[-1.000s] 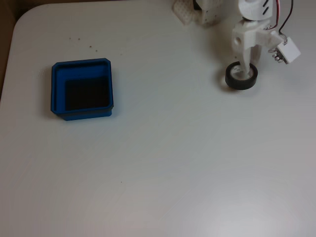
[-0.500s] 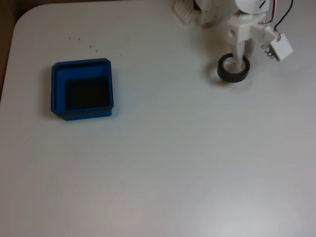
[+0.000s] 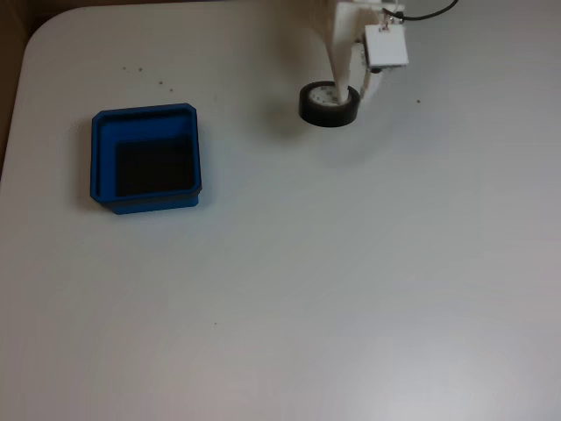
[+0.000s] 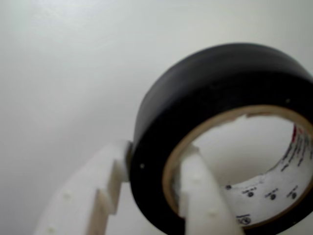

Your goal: Pick the black tape roll and drop it in the blue box

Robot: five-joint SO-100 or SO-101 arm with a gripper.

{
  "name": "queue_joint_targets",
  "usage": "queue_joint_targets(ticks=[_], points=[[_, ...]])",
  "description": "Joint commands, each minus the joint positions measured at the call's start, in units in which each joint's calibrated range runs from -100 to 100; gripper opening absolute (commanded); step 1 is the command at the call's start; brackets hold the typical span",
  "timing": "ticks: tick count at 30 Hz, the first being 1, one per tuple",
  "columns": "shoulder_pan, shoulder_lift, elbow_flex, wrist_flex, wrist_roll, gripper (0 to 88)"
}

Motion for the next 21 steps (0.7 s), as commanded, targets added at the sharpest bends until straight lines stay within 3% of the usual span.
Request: queue_joint_targets(ticks=[1, 12, 21], points=[[9.0, -2.0, -4.0, -0.6, 0.0, 1.3], [29.0, -1.8, -3.6, -0.5, 0.1, 1.3], [31.8, -1.5, -3.9, -0.6, 0.1, 1.3]])
